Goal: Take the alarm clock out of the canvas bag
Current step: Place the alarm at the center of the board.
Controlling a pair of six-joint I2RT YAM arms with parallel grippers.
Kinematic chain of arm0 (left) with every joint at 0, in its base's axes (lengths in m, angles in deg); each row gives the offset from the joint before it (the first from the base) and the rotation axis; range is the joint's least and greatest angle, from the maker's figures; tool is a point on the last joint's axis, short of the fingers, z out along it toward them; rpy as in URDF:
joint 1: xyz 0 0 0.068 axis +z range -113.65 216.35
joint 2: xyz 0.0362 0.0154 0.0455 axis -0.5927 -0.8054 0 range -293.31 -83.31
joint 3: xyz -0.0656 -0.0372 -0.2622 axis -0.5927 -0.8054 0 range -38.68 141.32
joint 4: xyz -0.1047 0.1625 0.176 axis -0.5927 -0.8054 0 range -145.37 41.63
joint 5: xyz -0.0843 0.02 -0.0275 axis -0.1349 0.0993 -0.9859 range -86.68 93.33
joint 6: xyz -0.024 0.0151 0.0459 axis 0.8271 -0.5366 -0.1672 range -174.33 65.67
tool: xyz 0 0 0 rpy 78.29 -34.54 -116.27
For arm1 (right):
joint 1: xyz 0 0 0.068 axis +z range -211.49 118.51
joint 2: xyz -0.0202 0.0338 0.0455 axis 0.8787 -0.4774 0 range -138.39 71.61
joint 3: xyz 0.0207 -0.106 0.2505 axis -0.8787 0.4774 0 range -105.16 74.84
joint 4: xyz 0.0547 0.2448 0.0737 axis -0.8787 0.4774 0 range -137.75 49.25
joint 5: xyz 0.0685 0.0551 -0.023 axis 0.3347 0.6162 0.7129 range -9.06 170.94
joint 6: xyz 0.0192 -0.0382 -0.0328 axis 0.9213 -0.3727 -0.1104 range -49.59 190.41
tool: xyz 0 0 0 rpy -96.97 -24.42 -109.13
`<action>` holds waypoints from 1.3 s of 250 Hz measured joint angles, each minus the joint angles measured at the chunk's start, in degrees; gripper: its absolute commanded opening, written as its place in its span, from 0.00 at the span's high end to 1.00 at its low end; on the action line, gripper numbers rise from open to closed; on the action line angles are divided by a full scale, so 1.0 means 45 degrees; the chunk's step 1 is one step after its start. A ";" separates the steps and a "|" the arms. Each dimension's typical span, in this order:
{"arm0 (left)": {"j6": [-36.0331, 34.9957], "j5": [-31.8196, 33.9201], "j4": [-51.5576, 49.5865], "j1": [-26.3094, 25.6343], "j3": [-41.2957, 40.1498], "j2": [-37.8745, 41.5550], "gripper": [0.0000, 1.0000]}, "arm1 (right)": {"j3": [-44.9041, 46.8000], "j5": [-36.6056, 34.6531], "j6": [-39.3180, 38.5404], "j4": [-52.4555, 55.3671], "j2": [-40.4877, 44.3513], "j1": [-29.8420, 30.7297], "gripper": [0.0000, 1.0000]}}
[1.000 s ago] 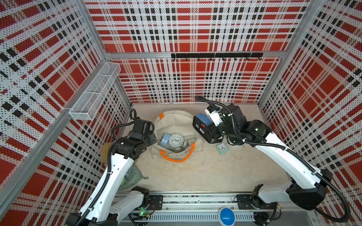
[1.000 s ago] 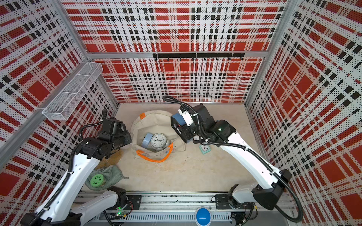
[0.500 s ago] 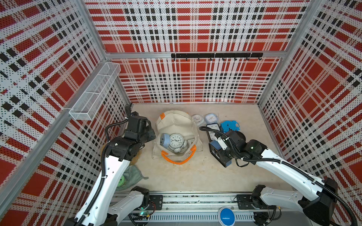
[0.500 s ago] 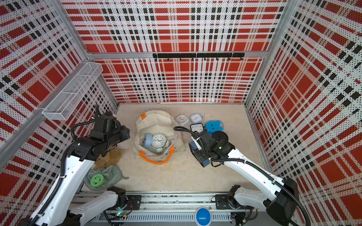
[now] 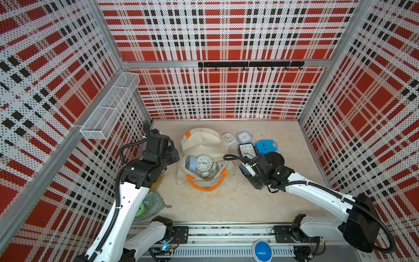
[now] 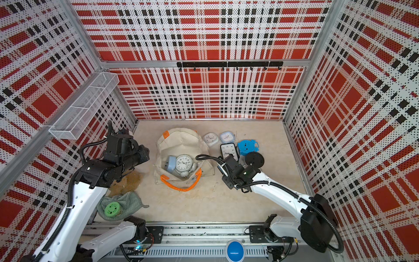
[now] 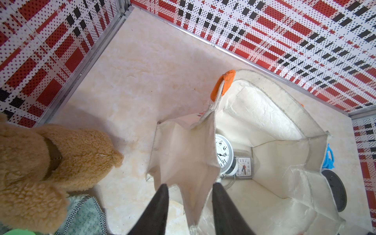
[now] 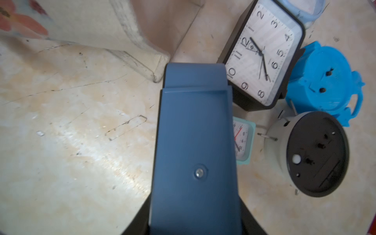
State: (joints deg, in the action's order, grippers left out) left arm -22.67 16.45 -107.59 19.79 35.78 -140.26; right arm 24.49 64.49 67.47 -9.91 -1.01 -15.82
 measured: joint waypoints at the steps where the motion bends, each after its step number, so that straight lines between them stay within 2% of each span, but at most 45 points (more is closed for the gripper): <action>1: 0.0000 0.0005 -0.0005 0.0000 0.0000 0.0000 0.60 | 0.0010 -0.0029 -0.0024 -0.0015 0.0000 0.0010 0.61; 87: 0.0005 0.0170 -0.0015 0.0000 0.0102 0.0019 0.60 | 0.0486 -0.1545 -0.0612 -0.0894 -0.0996 0.0874 0.51; 117: 0.0058 0.0189 -0.0010 0.0000 0.0233 0.0049 0.60 | 0.0481 -0.1987 -0.0505 -0.0967 -0.1462 0.1098 0.44; 159: 0.0146 0.0194 -0.0044 0.0000 0.0233 0.0063 0.60 | 0.0335 -0.1753 -0.0049 -0.0743 -0.2030 0.1365 0.32; 182: 0.0160 0.0199 -0.0073 0.0000 0.0257 0.0063 0.60 | 0.0267 -0.1472 0.0248 -0.0685 -0.2220 0.1506 0.33; 218: 0.0199 0.0199 -0.0136 0.0000 0.0481 0.0034 0.60 | 0.0267 -0.1180 0.0593 -0.0554 -0.2336 0.1744 0.43; 271: 0.0267 0.0199 -0.0155 0.0000 0.0602 0.0034 0.60 | 0.0291 -0.1409 0.1331 -0.0214 -0.2113 0.1977 0.40; 325: 0.0316 0.0199 -0.0180 -0.0010 0.0607 0.0019 0.60 | 0.0306 -0.1141 0.1957 0.0126 -0.1676 0.2001 0.22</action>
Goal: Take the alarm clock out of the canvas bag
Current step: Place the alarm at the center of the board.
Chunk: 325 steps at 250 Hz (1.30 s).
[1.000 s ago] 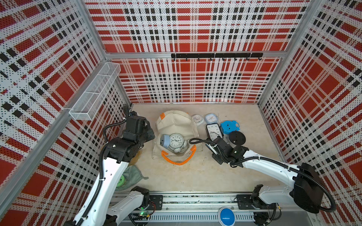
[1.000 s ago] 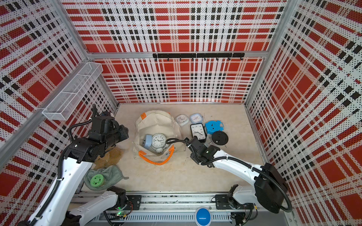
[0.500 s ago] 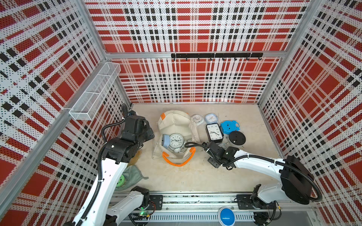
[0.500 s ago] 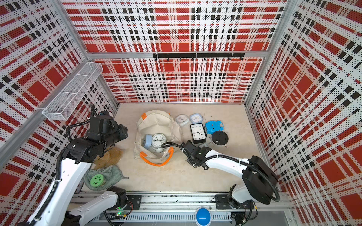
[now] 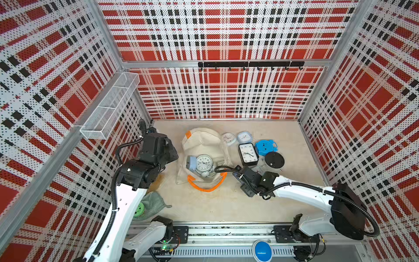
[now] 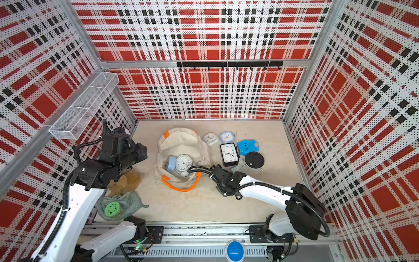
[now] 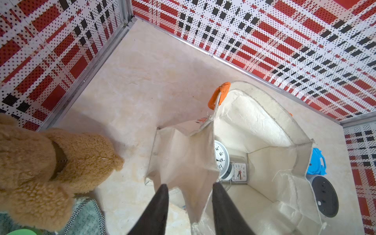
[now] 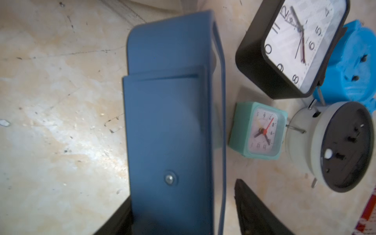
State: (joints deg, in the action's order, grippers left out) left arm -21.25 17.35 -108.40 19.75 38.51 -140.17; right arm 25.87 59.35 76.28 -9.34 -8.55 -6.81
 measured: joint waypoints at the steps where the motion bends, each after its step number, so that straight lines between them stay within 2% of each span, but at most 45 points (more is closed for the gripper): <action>1: 0.0000 0.0000 0.0000 0.0000 0.0000 0.0000 0.60 | 0.0000 0.0010 0.0000 0.0005 0.0000 0.0000 0.22; 76: 0.0024 0.0049 -0.0010 0.0000 0.0000 0.0005 0.60 | -0.0010 0.1574 0.0219 0.0364 -0.0126 0.0121 0.17; 144: 0.0073 0.0044 -0.0019 -0.0024 0.0024 0.0005 0.60 | -0.0476 0.0729 0.0962 0.0748 -0.1622 0.0131 0.16; 169: 0.0015 0.0068 -0.0180 -0.0272 0.0369 -0.0053 0.60 | -0.0607 0.0476 0.1088 0.0986 -0.1457 0.0146 0.17; 210: -0.0282 0.0141 -0.0573 -0.1559 0.1792 -0.0423 0.59 | -0.1069 0.0515 0.0758 0.1146 0.1166 0.0146 0.18; 231: -0.0204 0.0121 -0.0578 -0.2623 0.2225 -0.0607 0.56 | -0.2380 0.0505 0.0529 0.1214 0.2317 0.0146 0.19; 251: 0.0262 0.0073 -0.0515 -0.3837 0.2079 -0.0719 0.54 | -0.3993 0.0505 0.0466 0.1195 0.2467 0.0146 0.18; 278: 0.1370 -0.0005 -0.0010 -0.5338 0.0782 -0.0758 0.54 | -0.6256 0.0515 0.0607 0.1175 0.1579 0.0131 0.17; 325: 0.3837 -0.0029 0.1219 -0.6883 -0.2773 -0.0777 0.55 | -0.9996 0.0787 0.1535 0.1515 -0.2429 -0.0155 0.13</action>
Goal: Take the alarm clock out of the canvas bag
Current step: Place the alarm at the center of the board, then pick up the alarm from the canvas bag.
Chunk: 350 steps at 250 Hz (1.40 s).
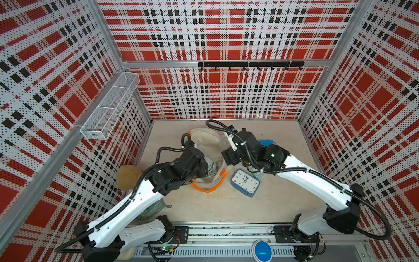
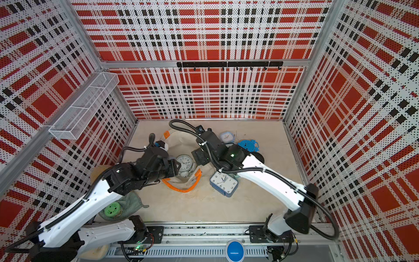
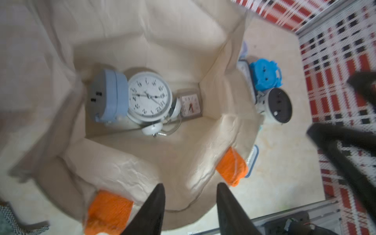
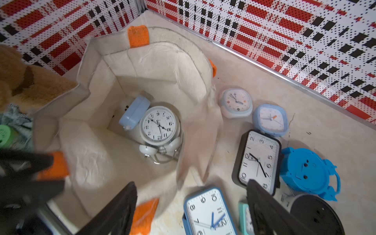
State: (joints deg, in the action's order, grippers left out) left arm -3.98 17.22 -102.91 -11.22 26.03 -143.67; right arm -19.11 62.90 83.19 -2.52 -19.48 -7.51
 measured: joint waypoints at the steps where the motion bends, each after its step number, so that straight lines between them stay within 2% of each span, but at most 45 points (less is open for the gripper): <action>1: 0.0034 0.0000 0.0029 -0.0015 -0.0053 0.0005 0.55 | -0.0058 0.0010 0.0015 0.0015 -0.0073 -0.0010 0.13; 15: 0.0690 -0.0010 0.0427 -0.0155 -0.0976 0.0019 0.55 | -0.0894 0.0194 0.0306 0.0233 -0.1418 -0.0175 0.14; 30: 0.1200 -0.0015 0.0665 -0.0228 -0.1642 0.0019 0.55 | -0.1399 0.0403 0.0529 0.0384 -0.2545 -0.0340 0.22; 52: 0.1851 0.0000 0.0962 -0.0267 -0.2273 0.0097 0.55 | -0.1744 0.0777 0.0787 0.0787 -0.3886 -0.0534 0.54; 65: 0.2215 0.0010 0.1107 -0.0272 -0.2594 0.0272 0.55 | -0.1792 0.0826 0.0976 0.1161 -0.4357 -0.0597 0.64; 99: 0.3147 0.0073 0.1307 -0.0238 -0.3643 0.1307 0.54 | -0.1001 0.1107 0.1520 0.1370 -0.4323 -0.0656 0.71; 131: 0.3735 0.0024 0.1360 0.0151 -0.4337 0.2181 0.53 | 0.1064 0.1389 0.2103 0.0918 -0.2997 -0.0549 0.79; 172: 0.3798 -0.0097 0.1511 0.0884 -0.4352 0.2244 0.49 | 0.3298 0.1452 0.2982 0.0384 -0.1564 -0.0291 0.88; 216: 0.3560 -0.0321 0.1695 0.1064 -0.3614 0.1341 0.44 | 0.4566 0.1452 0.3677 -0.0821 -0.1214 -0.0087 0.98; 243: 0.3468 -0.0350 0.1948 0.0967 -0.2929 0.0617 0.41 | 0.4964 0.1472 0.4002 -0.1394 -0.1209 0.0005 1.00; 299: 0.3206 -0.0044 0.2346 0.0330 -0.1462 -0.1112 0.38 | 0.5668 0.1545 0.4308 -0.2147 -0.0641 0.0015 1.00; 350: 0.2263 0.0034 0.2875 0.0141 -0.1161 -0.2021 0.42 | 0.6368 0.1613 0.4405 -0.2642 0.0005 0.0015 1.00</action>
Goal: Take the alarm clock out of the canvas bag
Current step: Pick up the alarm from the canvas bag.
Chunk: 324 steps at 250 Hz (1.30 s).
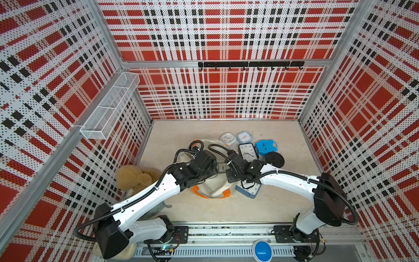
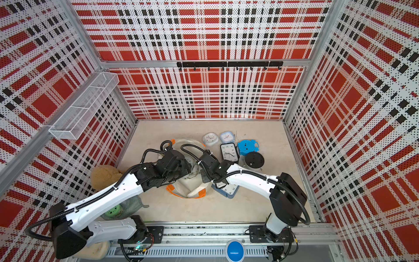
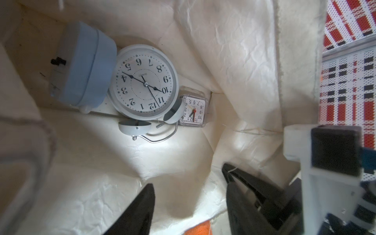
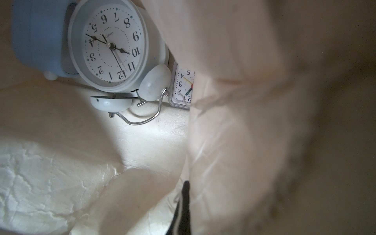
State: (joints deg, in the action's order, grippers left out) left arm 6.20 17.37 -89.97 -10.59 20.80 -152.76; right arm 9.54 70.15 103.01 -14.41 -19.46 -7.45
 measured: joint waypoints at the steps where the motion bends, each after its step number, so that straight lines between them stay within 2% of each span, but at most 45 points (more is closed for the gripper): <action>1: -0.0044 -0.0005 0.0005 0.0000 0.0000 -0.0015 0.42 | 0.0005 0.0000 0.0005 -0.0005 0.0005 0.0000 1.00; 40: -0.2851 -0.0656 -0.0024 0.0291 0.0185 -0.0554 0.41 | 0.0160 0.0175 -0.0010 -0.0238 0.0160 -0.0005 0.99; 68: -0.5144 -0.1496 -0.0175 0.1073 0.0510 -0.0729 0.39 | 0.0214 0.0330 -0.0044 -0.0355 0.0160 -0.0005 0.99; 102: -0.7198 -0.2293 -0.0228 0.1783 0.0583 -0.0923 0.33 | 0.0413 0.0466 -0.0053 -0.0631 0.0238 -0.0034 0.99; 154: -0.9525 -0.2730 -0.0185 0.1209 0.1059 -0.2735 0.33 | 0.0748 0.0767 0.0000 -0.0860 0.0495 -0.0204 0.99; 189: -1.0384 -0.2710 0.0092 0.0593 0.1273 -0.3813 0.33 | 0.1054 0.0899 0.0087 -0.0962 0.0772 -0.0301 0.98; 251: -1.0977 -0.2433 0.0568 0.0345 0.1588 -0.5445 0.34 | 0.1384 0.1035 0.0393 -0.0996 0.0947 -0.0413 0.98; 324: -1.1113 -0.1656 0.0554 0.0330 0.1996 -0.6256 0.43 | 0.1423 0.1248 0.0636 -0.0860 0.0942 -0.0651 0.98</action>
State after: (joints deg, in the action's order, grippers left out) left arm -43.81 9.91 -87.48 -9.10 29.79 -180.91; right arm 15.95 75.77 105.88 -18.28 -15.22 -10.37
